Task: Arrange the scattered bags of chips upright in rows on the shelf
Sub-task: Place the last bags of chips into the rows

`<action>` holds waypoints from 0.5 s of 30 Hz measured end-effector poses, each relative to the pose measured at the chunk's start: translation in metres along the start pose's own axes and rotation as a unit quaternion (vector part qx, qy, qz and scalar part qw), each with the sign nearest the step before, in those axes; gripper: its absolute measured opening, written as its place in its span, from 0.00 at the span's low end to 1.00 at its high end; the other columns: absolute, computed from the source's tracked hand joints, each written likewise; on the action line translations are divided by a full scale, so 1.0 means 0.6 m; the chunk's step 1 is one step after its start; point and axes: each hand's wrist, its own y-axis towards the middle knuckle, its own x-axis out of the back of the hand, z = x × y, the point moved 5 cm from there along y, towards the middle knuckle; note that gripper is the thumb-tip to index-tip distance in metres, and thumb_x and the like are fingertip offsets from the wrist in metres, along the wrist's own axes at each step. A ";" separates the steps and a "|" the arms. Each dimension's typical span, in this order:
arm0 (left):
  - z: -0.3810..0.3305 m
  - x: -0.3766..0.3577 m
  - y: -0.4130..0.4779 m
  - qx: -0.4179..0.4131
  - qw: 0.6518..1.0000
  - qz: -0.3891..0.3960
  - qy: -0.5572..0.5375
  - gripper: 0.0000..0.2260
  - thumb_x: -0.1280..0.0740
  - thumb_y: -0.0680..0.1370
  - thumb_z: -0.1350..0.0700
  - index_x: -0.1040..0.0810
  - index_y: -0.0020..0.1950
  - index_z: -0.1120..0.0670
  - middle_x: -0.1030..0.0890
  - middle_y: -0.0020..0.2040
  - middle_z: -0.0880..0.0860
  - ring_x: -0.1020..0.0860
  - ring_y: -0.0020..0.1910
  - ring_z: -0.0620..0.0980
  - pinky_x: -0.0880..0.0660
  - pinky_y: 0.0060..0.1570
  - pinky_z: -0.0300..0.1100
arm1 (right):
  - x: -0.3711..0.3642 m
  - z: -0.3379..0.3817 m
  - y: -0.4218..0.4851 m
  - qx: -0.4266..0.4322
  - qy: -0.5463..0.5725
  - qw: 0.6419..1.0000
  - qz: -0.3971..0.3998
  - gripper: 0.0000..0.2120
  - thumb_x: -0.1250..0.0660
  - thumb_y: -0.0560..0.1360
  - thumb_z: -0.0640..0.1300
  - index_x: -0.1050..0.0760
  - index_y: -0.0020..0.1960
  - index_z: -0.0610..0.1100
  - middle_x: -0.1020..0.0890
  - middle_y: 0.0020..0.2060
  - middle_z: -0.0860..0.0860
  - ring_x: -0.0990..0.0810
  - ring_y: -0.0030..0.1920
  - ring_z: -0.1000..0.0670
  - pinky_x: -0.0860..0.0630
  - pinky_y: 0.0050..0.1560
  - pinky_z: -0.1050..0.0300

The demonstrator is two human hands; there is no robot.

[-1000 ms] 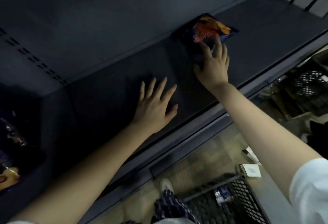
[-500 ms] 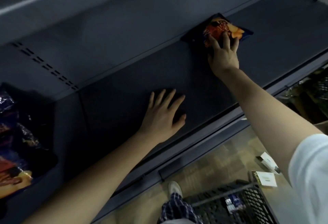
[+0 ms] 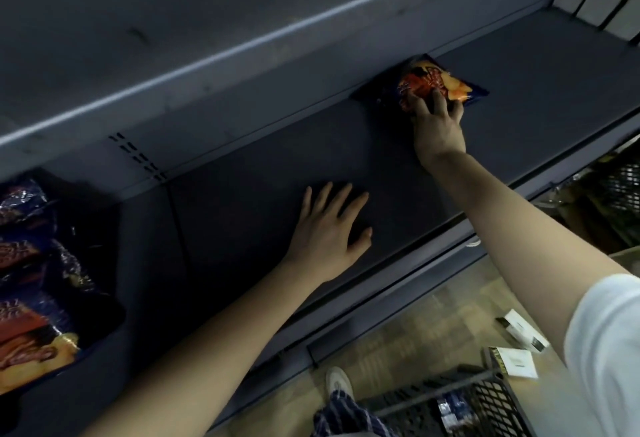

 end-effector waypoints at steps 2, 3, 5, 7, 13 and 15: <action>0.001 0.000 0.001 -0.001 1.000 0.003 0.004 0.28 0.50 0.77 0.40 0.41 0.75 0.49 0.40 0.76 0.53 0.46 0.75 0.56 0.56 0.73 0.57 | 0.000 0.006 -0.017 0.006 -0.007 1.000 -0.001 0.27 0.47 0.81 0.38 0.49 0.76 0.55 0.49 0.76 0.46 0.53 0.72 0.30 0.36 0.65 0.34; 0.002 0.000 0.002 0.001 1.000 0.004 0.004 0.28 0.50 0.77 0.40 0.42 0.75 0.49 0.40 0.76 0.53 0.46 0.75 0.56 0.56 0.73 0.57 | -0.002 0.009 -0.027 0.009 -0.013 1.000 -0.002 0.28 0.46 0.81 0.38 0.49 0.76 0.55 0.49 0.76 0.46 0.53 0.72 0.30 0.35 0.64 0.35; 0.004 -0.001 0.002 0.007 1.000 0.005 -0.002 0.28 0.51 0.77 0.40 0.43 0.76 0.48 0.40 0.76 0.53 0.46 0.75 0.55 0.57 0.73 0.57 | -0.007 0.015 -0.049 0.018 -0.023 1.000 0.005 0.29 0.45 0.80 0.37 0.51 0.76 0.55 0.50 0.76 0.46 0.54 0.73 0.31 0.35 0.64 0.35; 0.004 0.000 0.002 0.006 1.000 0.002 -0.009 0.28 0.51 0.77 0.40 0.43 0.76 0.48 0.40 0.76 0.53 0.46 0.75 0.55 0.56 0.73 0.57 | -0.009 0.023 -0.073 0.027 -0.024 0.999 0.011 0.30 0.45 0.80 0.38 0.52 0.76 0.56 0.51 0.77 0.46 0.54 0.73 0.31 0.36 0.65 0.36; 0.035 0.019 -0.017 0.096 0.966 -0.043 -0.237 0.28 0.46 0.79 0.40 0.44 0.76 0.51 0.39 0.75 0.54 0.43 0.74 0.53 0.48 0.73 0.51 | -0.015 0.074 -0.180 0.078 0.076 0.994 0.004 0.26 0.46 0.81 0.42 0.49 0.76 0.57 0.49 0.77 0.47 0.53 0.74 0.34 0.40 0.68 0.36; 0.059 0.032 -0.035 0.164 0.912 -0.046 -0.374 0.29 0.43 0.78 0.39 0.44 0.76 0.49 0.38 0.75 0.51 0.40 0.73 0.51 0.40 0.69 0.47 | -0.020 0.113 -0.230 0.105 0.143 0.984 -0.012 0.27 0.45 0.81 0.41 0.48 0.76 0.56 0.46 0.76 0.46 0.51 0.74 0.36 0.41 0.70 0.38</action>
